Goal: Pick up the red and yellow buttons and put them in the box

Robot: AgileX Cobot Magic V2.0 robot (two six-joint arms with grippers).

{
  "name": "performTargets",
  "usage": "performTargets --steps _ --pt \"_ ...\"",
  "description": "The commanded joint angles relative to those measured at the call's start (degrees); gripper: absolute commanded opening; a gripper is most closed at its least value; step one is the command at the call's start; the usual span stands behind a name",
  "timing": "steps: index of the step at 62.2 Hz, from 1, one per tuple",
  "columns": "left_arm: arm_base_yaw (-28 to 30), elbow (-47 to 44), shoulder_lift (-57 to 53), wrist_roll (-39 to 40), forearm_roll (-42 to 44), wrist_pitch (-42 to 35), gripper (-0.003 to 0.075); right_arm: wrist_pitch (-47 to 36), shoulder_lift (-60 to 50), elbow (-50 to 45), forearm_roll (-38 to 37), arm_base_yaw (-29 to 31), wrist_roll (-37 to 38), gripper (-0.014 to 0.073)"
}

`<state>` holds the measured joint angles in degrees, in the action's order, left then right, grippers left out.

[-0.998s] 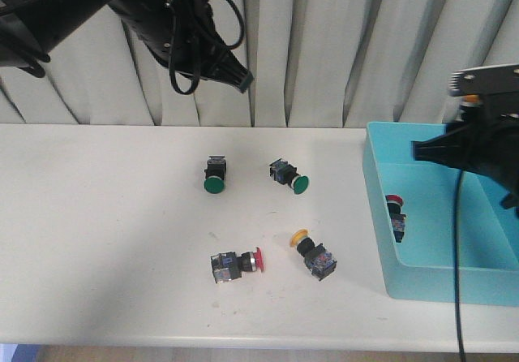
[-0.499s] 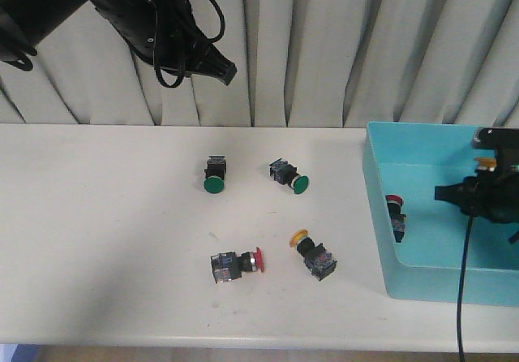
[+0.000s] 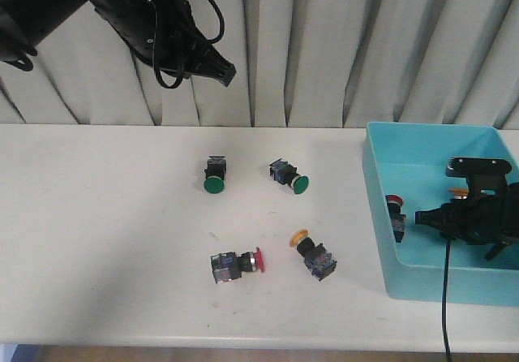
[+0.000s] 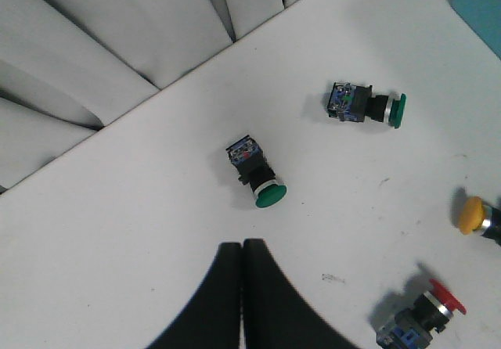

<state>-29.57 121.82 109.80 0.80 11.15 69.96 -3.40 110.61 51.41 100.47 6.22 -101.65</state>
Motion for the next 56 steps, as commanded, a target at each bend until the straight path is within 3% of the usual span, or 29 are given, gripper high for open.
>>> performTargets --steps 1,11,19,44,56 --pt "-0.05 1.5 -3.23 0.6 0.57 -2.33 -0.0008 2.36 -2.56 1.79 1.77 0.42 -0.95 0.0313" --pt "-0.05 1.5 -3.23 0.73 0.57 -2.06 -0.0008 2.31 -3.24 1.79 1.77 0.42 -1.59 0.0489" --pt "-0.05 1.5 -3.23 0.73 0.57 -1.86 -0.0008 2.38 -5.78 1.79 1.77 0.36 -1.59 0.0548" --pt "-0.05 1.5 -3.23 0.73 0.57 -1.68 -0.0008 11.57 -29.77 1.79 1.53 0.36 -1.59 0.0505" --pt "-0.05 1.5 -3.23 0.73 0.52 -1.68 -0.0008 11.86 -44.08 1.55 1.53 0.36 -1.54 0.0446"
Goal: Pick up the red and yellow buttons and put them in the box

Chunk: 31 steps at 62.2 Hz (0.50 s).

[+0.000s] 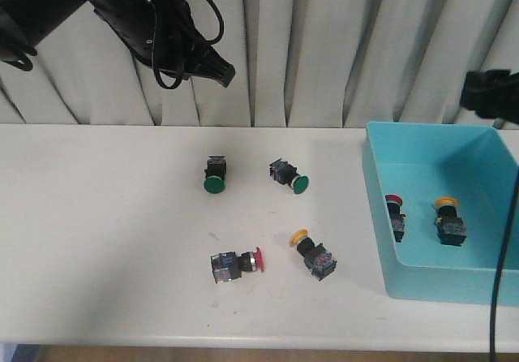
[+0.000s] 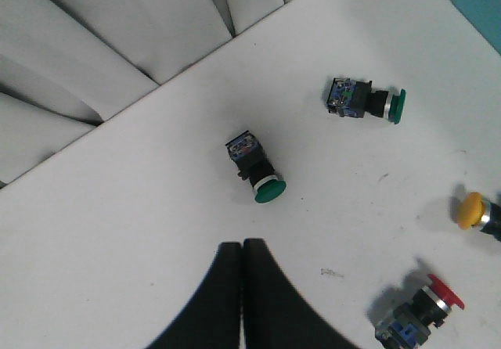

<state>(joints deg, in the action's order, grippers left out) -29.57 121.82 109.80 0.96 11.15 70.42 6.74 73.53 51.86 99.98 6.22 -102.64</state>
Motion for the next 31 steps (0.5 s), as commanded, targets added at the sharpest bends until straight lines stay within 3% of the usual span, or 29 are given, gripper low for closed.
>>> performTargets --steps 1,11,22,31 --pt "-0.05 1.5 -3.23 0.57 0.52 -2.14 -0.0008 1.78 -7.95 0.79 2.02 0.36 -0.55 0.0438" --pt "-0.05 1.5 -3.23 0.62 0.5 -2.14 -0.0008 1.94 -16.03 -2.58 2.02 0.36 -0.56 0.0326" --pt "-0.05 1.5 -3.23 2.12 0.48 -2.2 -0.0008 3.71 -17.77 -5.19 2.02 0.31 -0.56 -0.0017" --pt "-0.05 1.5 -3.23 2.12 0.54 -2.03 -0.0008 6.02 -17.77 -5.18 2.37 0.31 -0.51 -0.0008"
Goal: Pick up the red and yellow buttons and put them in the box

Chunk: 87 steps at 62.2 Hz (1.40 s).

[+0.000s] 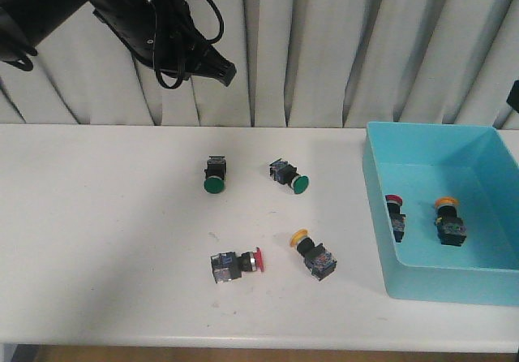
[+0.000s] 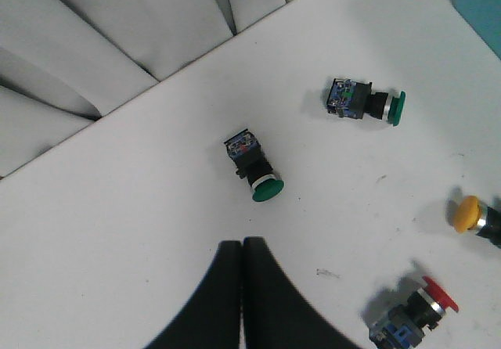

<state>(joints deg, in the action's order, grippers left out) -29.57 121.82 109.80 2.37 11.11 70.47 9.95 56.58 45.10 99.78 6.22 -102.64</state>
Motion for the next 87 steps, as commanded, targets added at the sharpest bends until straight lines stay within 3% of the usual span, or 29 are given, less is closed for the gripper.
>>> performTargets --steps 1,50,61,73,74,87 --pt "-0.05 1.5 -3.23 0.65 0.62 -2.08 -0.0008 2.8 -0.82 1.59 2.56 0.31 -0.51 -0.0008" --pt "-0.05 1.5 -3.18 0.65 0.46 -1.72 -0.0008 2.99 -0.82 1.42 2.56 0.31 -0.46 -0.0008" --pt "-0.05 0.77 -4.26 0.49 3.62 -4.28 -0.0008 2.99 -0.82 1.42 2.56 0.31 -0.46 -0.0008" --pt "-0.05 -17.76 -16.14 0.49 3.95 -21.52 -0.0008 2.99 -0.82 1.42 2.56 0.31 -0.53 -0.0008" --pt "-0.05 -38.14 -26.47 0.66 6.25 -35.44 -0.0008 2.99 -0.82 1.42 2.56 0.31 -0.53 -0.0008" --pt "3.43 -62.65 -41.76 2.89 8.34 -55.74 -0.0008 2.99 -0.82 1.42 2.56 0.31 -0.53 -0.0008"
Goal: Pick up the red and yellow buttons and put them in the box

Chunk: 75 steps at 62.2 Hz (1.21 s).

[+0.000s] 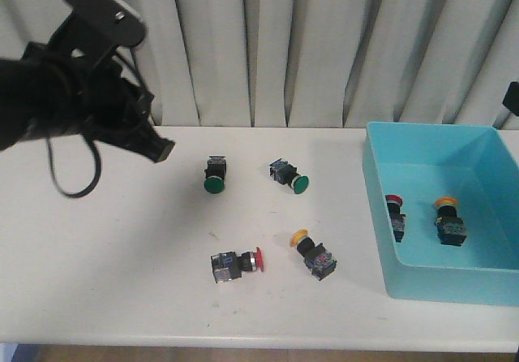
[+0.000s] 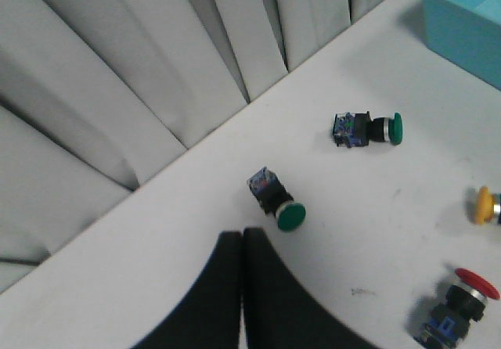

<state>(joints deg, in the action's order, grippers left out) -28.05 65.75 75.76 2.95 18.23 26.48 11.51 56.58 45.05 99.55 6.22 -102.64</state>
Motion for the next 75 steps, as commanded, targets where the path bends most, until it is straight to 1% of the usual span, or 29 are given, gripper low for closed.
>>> performTargets --steps 1,6,15,27,40,51,63,75 --pt "2.32 -8.65 -9.32 3.01 1.1 -13.0 -0.0008 1.43 -0.82 1.47 2.8 0.31 -0.53 -0.0008" --pt "5.33 -16.48 -15.46 6.25 0.95 -16.05 -0.0008 1.49 -0.82 1.47 2.8 0.31 -0.53 -0.0008" --pt "10.26 -29.87 -26.94 10.59 0.95 -18.94 -0.0008 1.44 -0.82 1.47 2.8 0.31 -0.53 -0.0008" --pt "17.24 -46.65 -42.77 10.59 0.89 -27.13 -0.0008 1.44 -0.82 1.47 2.8 0.31 -0.53 -0.0008" --pt "23.0 -59.8 -58.6 10.91 -0.61 -28.13 -0.0008 1.44 -0.82 1.47 2.8 0.31 -0.53 -0.0008" --pt "27.63 -65.56 -68.46 12.02 -1.52 -27.99 -0.0008 1.44 -0.82 1.47 2.8 0.31 -0.53 -0.0008" --pt "30.23 -69.05 -73.06 11.94 -3.96 -28.22 -0.0008 1.44 -0.82 1.47 2.8 0.31 -0.53 -0.0008" --pt "30.45 -70.17 -77.27 10.84 -12.13 -26.48 -0.0008 1.44 -0.82 1.47 2.8 0.31 -0.53 -0.0008"
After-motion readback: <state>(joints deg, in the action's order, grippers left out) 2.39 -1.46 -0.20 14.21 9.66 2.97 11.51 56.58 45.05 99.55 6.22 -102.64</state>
